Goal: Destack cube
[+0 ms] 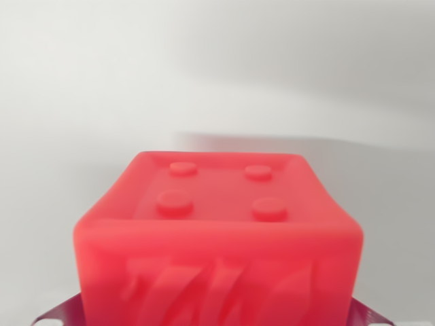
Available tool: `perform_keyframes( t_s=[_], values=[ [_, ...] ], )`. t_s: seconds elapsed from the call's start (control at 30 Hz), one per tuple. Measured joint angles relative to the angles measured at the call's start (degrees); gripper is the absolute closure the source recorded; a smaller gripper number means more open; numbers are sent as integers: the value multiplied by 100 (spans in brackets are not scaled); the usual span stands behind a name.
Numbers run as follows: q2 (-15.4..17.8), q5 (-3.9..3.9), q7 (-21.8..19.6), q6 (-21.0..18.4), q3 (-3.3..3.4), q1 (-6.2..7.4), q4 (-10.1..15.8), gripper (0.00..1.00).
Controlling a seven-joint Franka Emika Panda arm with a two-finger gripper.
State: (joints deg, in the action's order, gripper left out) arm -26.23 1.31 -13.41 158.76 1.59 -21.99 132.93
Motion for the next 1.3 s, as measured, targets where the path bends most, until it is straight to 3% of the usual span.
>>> perform_keyframes(
  t_s=[0.73, 0.77, 1.3],
  values=[
    [-431, 2, 2, 321, -38, -36, -123, 100],
    [-431, 2, 2, 322, -39, -37, -124, 0],
    [-431, 2, 2, 323, -40, -39, -127, 0]
  ],
)
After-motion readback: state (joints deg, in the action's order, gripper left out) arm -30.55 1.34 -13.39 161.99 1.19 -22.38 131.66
